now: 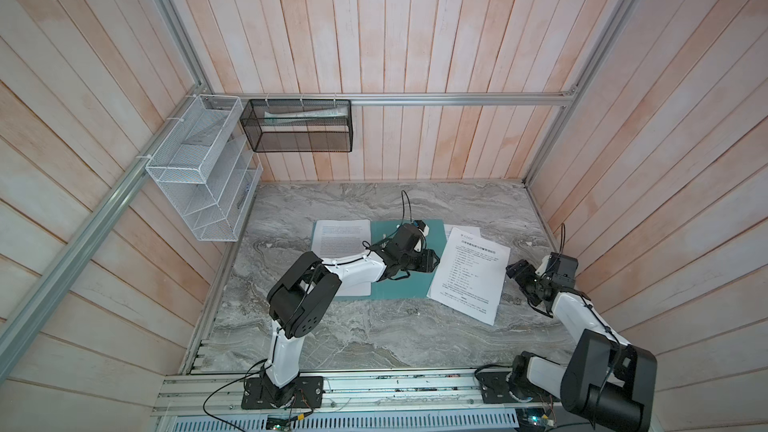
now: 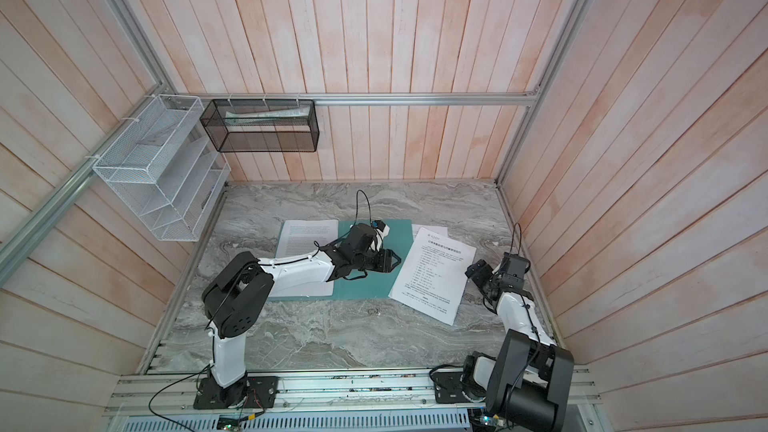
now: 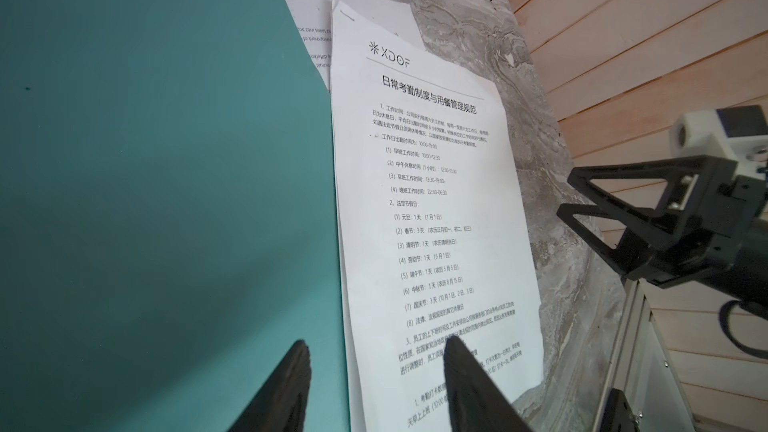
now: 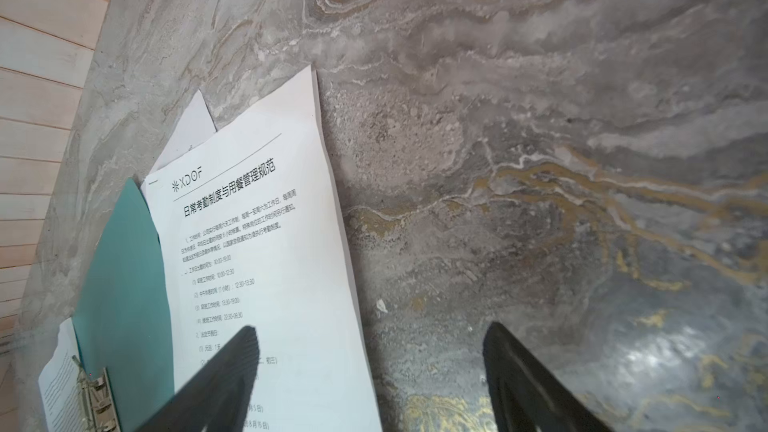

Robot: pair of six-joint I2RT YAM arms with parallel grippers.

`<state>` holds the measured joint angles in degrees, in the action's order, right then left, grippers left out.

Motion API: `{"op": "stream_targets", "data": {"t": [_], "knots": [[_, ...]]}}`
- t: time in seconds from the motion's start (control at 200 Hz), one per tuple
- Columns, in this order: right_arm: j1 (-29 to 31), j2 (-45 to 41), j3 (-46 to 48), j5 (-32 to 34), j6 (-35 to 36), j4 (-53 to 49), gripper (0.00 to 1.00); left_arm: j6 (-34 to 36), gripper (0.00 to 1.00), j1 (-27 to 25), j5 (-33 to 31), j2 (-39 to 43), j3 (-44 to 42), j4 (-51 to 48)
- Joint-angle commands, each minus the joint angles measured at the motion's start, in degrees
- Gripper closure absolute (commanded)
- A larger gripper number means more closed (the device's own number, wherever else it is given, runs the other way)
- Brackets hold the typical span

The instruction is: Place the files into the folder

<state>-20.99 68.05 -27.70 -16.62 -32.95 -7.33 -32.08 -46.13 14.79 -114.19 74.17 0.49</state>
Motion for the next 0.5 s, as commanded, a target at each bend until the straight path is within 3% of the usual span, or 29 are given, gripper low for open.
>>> {"op": "stream_targets", "data": {"t": [0.0,0.12,0.32,0.49], "knots": [[-1.62,0.32,0.81,-2.70,-0.01,2.47,0.18,1.31,0.45,0.03,1.38,-2.48,2.37,0.54],[-3.08,1.32,0.94,-2.87,0.25,1.73,0.20,1.20,0.46,0.03,2.14,-4.22,3.73,0.36],[-5.47,4.82,2.74,-13.34,-0.19,6.23,0.28,0.70,0.47,0.05,2.45,-6.00,5.09,0.13],[-5.44,8.49,3.03,-16.75,-0.87,7.67,0.35,0.70,0.47,0.01,2.93,-7.45,6.14,-0.11]]}}
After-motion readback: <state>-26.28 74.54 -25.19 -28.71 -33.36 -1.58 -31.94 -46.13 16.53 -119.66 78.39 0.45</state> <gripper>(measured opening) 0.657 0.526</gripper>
